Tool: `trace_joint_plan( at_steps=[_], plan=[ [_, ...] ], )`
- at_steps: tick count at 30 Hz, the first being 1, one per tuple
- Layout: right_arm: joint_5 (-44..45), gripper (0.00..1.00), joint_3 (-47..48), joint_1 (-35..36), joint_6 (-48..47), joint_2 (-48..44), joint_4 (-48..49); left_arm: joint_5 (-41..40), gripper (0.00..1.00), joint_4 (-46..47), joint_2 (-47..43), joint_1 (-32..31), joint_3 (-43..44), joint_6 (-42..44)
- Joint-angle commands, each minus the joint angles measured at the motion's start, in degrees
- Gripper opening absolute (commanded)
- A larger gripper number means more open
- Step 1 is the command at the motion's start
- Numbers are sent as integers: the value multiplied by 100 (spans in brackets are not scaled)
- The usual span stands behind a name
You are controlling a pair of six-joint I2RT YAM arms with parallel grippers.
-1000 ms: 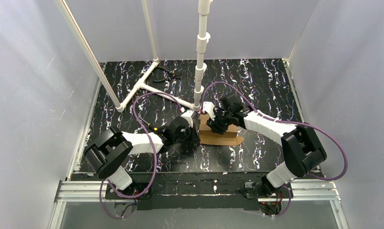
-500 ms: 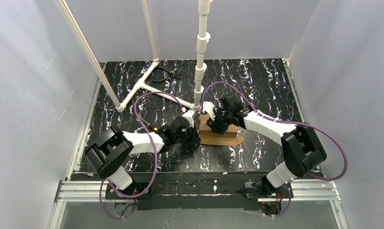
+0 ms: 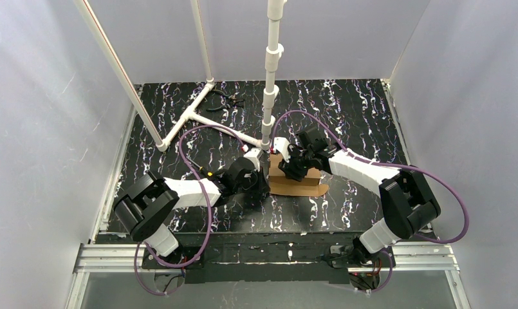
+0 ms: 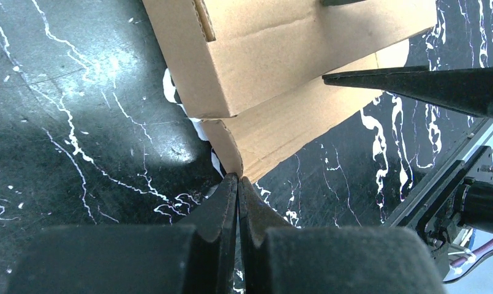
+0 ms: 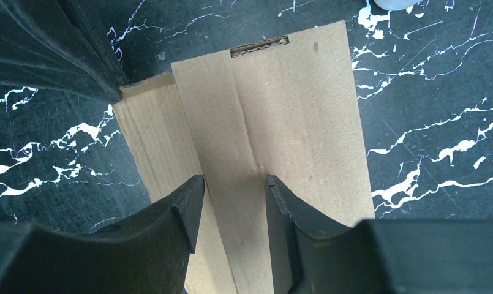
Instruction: Fold the paper box
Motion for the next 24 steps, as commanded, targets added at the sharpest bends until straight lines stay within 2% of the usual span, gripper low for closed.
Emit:
trace_joint_plan(
  at_steps=[1, 20, 24],
  plan=[
    [82, 49, -273, 53, 93, 469, -812, 30, 0, 111, -380, -3, -66, -49],
    [85, 49, -272, 61, 90, 494, -813, 531, 0, 111, -41, -24, 240, 177],
    [89, 49, -272, 61, 93, 489, -821, 381, 0, 104, -51, -23, 225, 98]
  ],
)
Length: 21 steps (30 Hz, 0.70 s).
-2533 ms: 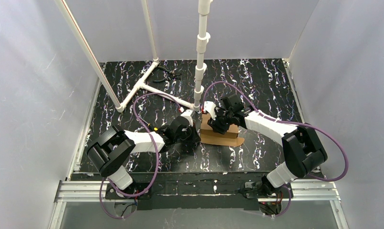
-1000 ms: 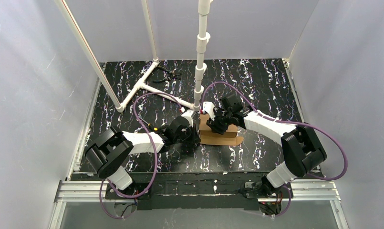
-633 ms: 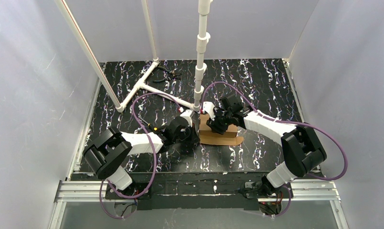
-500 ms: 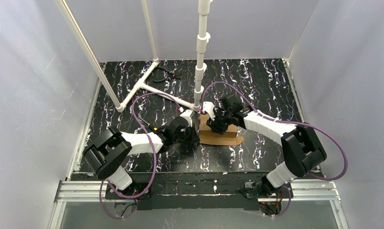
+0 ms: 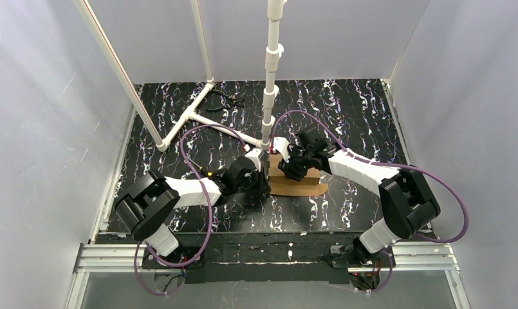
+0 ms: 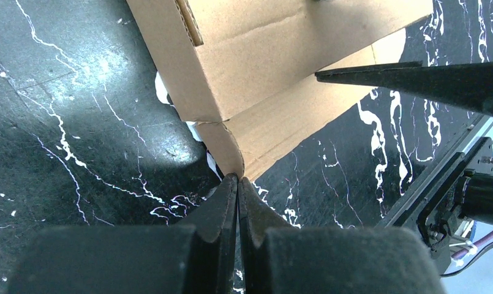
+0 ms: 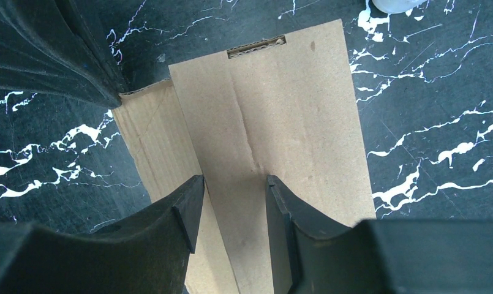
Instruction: Fold the paper box
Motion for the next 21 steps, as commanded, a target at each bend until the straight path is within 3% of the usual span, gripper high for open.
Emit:
trace_joint_plan(
  at_steps=[1, 21],
  plan=[
    [84, 49, -285, 50, 94, 473, -830, 164, 0, 110, -119, -30, 168, -65],
    [92, 49, -272, 59, 80, 497, -837, 19, 0, 118, -372, 46, -62, -257]
  ],
)
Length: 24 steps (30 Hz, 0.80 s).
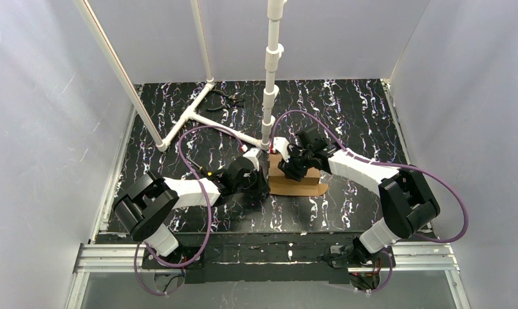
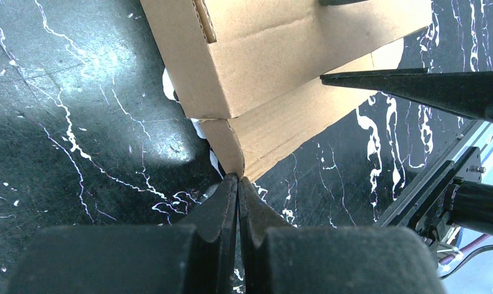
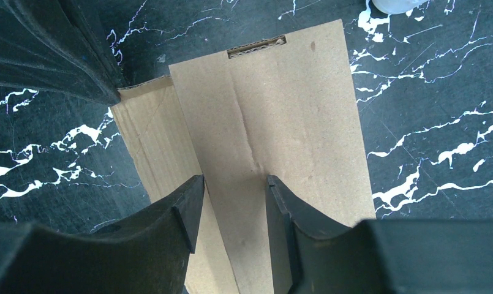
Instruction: Fold the paper box
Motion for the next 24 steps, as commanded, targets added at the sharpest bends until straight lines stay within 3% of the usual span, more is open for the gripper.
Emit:
trace_joint_plan(
  at_steps=[1, 24],
  plan=[
    [89, 49, -297, 59, 87, 483, -830, 72, 0, 110, -313, 9, -9, -12],
    [90, 49, -294, 68, 86, 467, -832, 107, 0, 128, -396, 22, 19, -122]
  ],
)
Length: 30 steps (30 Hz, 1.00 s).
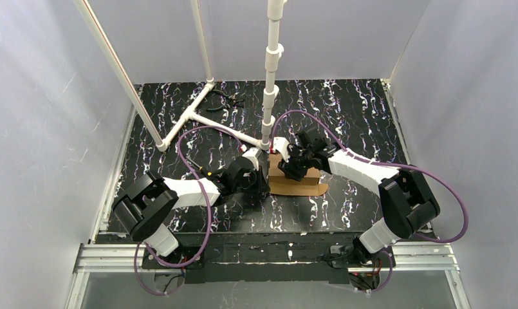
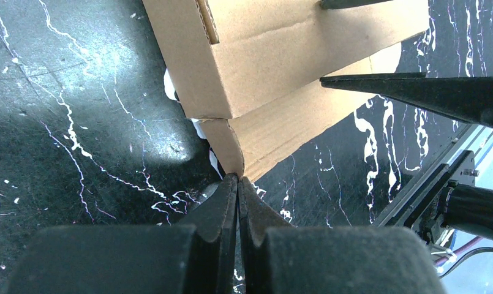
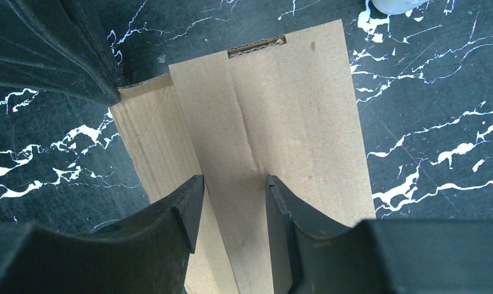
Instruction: Fold the paper box
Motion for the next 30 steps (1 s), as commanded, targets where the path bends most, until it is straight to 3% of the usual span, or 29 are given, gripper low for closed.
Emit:
trace_joint_plan(
  at_steps=[1, 30],
  plan=[
    [92, 49, -298, 66, 87, 465, -834, 122, 0, 139, -371, 14, 24, -8],
    [80, 49, -294, 67, 78, 483, -855, 813, 0, 139, -231, 264, 403, -228]
  ],
)
